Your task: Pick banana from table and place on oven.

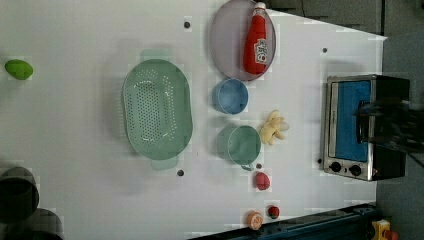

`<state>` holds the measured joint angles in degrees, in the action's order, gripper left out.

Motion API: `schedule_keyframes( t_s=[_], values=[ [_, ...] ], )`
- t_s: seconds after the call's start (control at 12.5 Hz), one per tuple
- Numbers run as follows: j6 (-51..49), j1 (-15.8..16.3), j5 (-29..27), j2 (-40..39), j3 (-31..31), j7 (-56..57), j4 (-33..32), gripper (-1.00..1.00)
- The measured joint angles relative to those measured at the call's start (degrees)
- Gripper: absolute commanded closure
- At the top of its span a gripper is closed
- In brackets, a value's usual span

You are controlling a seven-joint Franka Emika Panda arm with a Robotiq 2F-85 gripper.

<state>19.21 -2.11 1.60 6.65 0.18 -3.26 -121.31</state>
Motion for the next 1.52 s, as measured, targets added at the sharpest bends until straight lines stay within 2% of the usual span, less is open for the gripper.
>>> schedule_keyframes(
  t_s=[0.16, 0.32, 0.56, 0.88, 1.04, 1.28, 1.44, 1.52],
  values=[
    [5.92, 0.32, -0.96, -7.38, -0.3, -0.01, -3.47, -1.0],
    [10.67, 0.51, -1.5, -11.42, -0.41, -0.01, -6.38, -1.0],
    [19.6, 1.11, -1.49, -13.23, -1.2, -0.01, -11.86, -1.0],
    [31.54, 1.04, -0.86, -16.42, -0.81, -0.03, -14.77, -1.0],
    [34.17, 1.26, -0.38, -16.69, -0.54, -0.04, -17.68, -1.0],
    [41.95, 1.71, 0.03, -21.33, -1.41, -0.05, -17.57, -1.0],
    [45.03, 1.34, -1.63, -24.25, -1.73, -0.05, -18.46, -1.0],
    [45.98, 0.78, -1.14, -25.28, -1.44, -0.08, -18.8, -0.92]
  ],
)
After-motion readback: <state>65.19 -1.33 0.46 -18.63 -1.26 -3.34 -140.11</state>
